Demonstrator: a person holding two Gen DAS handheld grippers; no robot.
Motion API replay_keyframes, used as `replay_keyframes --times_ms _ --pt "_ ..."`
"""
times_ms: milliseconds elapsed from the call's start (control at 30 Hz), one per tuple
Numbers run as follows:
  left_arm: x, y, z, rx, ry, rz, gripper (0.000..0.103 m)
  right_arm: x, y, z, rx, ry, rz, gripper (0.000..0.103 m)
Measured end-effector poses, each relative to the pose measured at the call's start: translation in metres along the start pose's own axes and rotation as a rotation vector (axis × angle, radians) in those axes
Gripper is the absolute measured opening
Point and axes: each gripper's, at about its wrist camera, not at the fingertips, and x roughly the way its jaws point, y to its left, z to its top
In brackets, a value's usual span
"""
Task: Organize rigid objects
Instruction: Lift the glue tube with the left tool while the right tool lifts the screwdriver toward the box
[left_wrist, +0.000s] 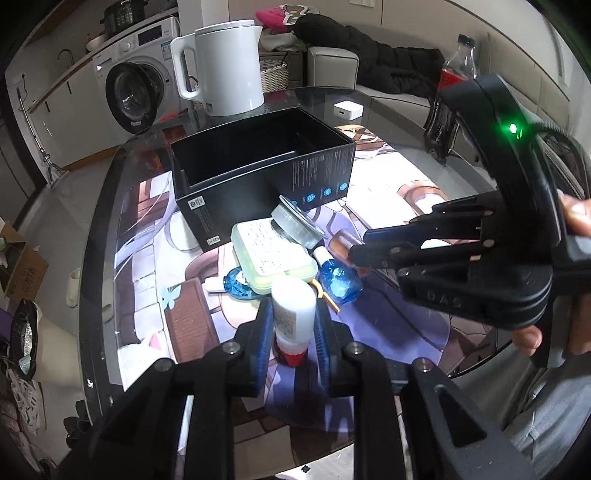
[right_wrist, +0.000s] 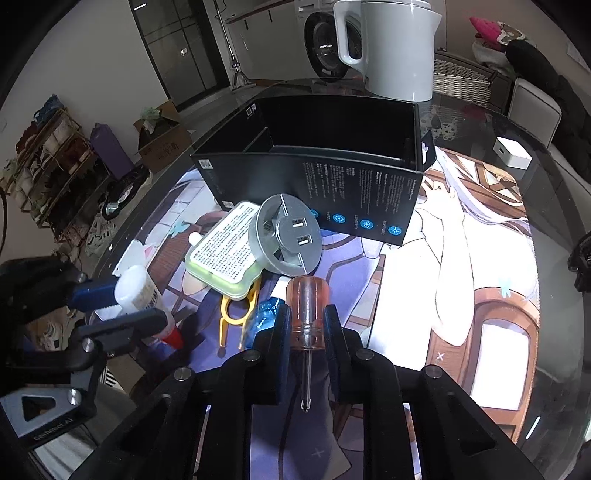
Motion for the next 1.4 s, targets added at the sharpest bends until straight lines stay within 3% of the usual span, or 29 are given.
replay_keyframes --times_ms 233,333,600,700,767,800,833,933,1000,1200,1400 --pt "0.011 -0.009 0.002 0.010 0.021 0.007 0.016 0.013 0.005 0.004 -0.050 0.006 -0.052 0.026" --pt "0.023 -0.006 -0.001 -0.017 0.058 -0.001 0.018 0.028 0.002 0.005 -0.031 0.052 -0.042 0.030" --pt "0.042 -0.010 0.007 -0.009 0.089 0.009 0.016 0.031 -0.001 0.003 -0.010 0.046 0.003 0.024" --pt "0.049 -0.012 0.005 -0.006 0.112 0.011 0.020 0.030 -0.001 0.001 -0.008 0.044 0.006 0.024" --pt "0.055 -0.012 0.005 -0.014 0.126 0.005 0.031 0.030 -0.002 0.001 0.000 0.047 0.015 0.024" --pt "0.059 -0.013 0.005 -0.008 0.132 0.010 0.031 0.030 -0.002 0.001 0.006 0.047 0.020 0.024" --pt "0.061 -0.014 0.005 -0.005 0.134 0.014 0.031 0.030 -0.002 0.001 0.008 0.048 0.023 0.024" --pt "0.064 -0.016 0.008 0.000 0.141 -0.024 0.016 0.032 0.000 0.002 0.002 0.046 0.019 0.024" --pt "0.063 -0.019 0.009 0.003 0.138 -0.015 0.016 0.032 0.001 0.002 0.004 0.044 0.024 0.024" --pt "0.033 -0.017 0.013 -0.004 0.046 -0.025 0.015 0.008 0.001 0.001 -0.006 -0.026 0.022 0.024" --pt "-0.024 -0.016 0.023 0.002 -0.217 0.029 0.015 -0.044 0.017 0.007 -0.047 -0.272 0.055 0.024"
